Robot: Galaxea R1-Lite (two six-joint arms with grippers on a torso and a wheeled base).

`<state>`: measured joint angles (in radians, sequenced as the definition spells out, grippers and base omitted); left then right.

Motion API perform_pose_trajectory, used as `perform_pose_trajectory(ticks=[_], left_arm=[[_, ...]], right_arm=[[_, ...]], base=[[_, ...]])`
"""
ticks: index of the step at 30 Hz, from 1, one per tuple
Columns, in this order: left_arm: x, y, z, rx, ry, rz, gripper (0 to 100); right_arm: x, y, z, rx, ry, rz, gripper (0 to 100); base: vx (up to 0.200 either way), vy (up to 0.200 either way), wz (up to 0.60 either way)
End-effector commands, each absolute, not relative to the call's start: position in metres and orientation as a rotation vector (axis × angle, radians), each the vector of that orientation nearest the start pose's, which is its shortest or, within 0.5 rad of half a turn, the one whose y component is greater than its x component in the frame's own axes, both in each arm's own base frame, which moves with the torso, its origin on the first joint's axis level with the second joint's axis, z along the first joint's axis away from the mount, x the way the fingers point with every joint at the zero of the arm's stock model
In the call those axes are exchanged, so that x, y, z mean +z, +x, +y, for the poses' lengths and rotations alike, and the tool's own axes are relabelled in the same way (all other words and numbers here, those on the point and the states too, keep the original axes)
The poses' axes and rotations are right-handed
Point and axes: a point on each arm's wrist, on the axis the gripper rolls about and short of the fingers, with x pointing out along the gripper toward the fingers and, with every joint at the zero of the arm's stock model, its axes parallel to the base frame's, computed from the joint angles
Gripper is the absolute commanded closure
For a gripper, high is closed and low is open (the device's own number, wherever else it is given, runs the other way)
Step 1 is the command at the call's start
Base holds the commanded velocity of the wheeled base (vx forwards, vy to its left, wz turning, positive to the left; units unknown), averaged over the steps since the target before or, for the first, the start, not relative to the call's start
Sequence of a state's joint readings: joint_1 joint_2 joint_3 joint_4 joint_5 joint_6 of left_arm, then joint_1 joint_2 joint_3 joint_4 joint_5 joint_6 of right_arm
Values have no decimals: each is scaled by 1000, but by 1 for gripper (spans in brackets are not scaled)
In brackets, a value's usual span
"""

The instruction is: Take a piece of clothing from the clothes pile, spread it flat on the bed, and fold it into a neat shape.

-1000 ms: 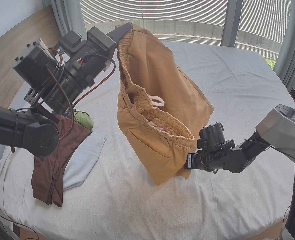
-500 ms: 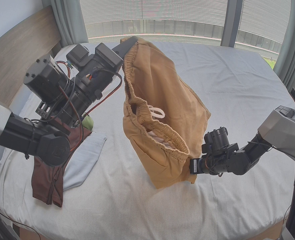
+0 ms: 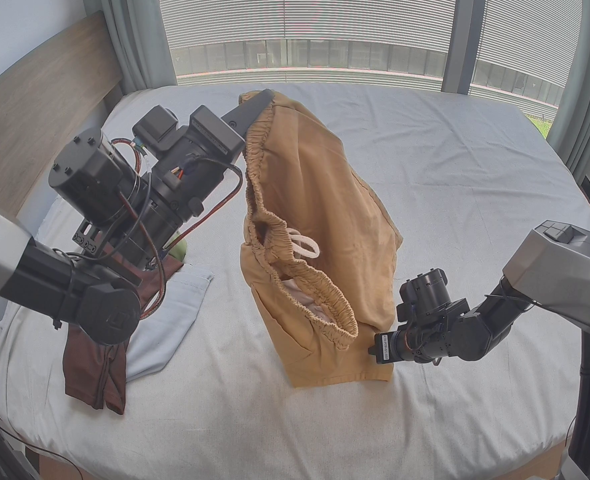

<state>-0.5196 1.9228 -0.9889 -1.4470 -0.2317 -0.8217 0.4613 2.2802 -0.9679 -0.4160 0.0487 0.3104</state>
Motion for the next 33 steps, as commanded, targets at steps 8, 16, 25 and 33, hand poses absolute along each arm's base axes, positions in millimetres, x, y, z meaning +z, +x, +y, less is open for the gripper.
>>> perform_pose_trajectory(ticks=[8, 16, 25, 33], left_arm=[[235, 308, -179, -901, -838, -188, 100], [237, 308, -172, -886, -834, -197, 100], [234, 312, -163, -853, -809, -206, 100], [233, 313, -162, -848, -797, -207, 100]], right_arm=[[7, 340, 156, 302, 121, 926, 0], [8, 342, 148, 297, 151, 917, 0], [16, 359, 135, 330, 236, 795, 0], [18, 366, 131, 341, 264, 747, 0]], base=[[0, 0, 0], [0, 0, 0], [0, 0, 0], [0, 0, 0]])
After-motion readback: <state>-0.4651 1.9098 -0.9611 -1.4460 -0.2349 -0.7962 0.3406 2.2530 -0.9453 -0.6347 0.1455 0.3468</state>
